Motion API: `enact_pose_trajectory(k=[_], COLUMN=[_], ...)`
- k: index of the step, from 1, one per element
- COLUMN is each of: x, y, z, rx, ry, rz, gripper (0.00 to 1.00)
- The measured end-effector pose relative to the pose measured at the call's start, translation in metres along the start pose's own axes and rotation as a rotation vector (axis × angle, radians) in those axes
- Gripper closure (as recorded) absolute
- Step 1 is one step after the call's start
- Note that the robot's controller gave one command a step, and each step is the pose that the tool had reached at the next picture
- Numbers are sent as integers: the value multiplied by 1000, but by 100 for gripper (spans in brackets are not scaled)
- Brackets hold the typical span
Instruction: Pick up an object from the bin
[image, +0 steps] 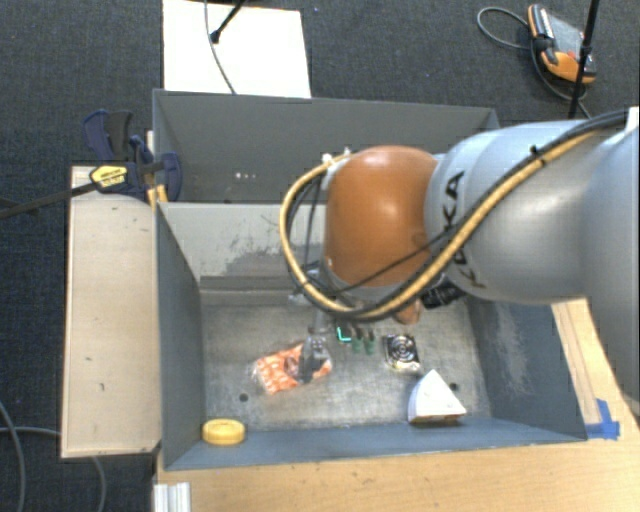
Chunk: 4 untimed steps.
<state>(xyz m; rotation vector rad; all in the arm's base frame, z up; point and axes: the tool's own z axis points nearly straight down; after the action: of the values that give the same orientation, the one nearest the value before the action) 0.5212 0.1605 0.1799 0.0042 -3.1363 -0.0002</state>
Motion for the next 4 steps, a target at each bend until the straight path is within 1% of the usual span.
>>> enact_pose_trajectory(k=[1, 2, 3, 4], x=[-2, 7, 26, 26], y=[-1, 2, 7, 7], z=[-4, 39, 108, 108], rx=[-1, -3, -4, -4], ry=[-8, -15, -13, -13], rz=[4, 2, 76, 77], gripper=[0, 0, 100, 100])
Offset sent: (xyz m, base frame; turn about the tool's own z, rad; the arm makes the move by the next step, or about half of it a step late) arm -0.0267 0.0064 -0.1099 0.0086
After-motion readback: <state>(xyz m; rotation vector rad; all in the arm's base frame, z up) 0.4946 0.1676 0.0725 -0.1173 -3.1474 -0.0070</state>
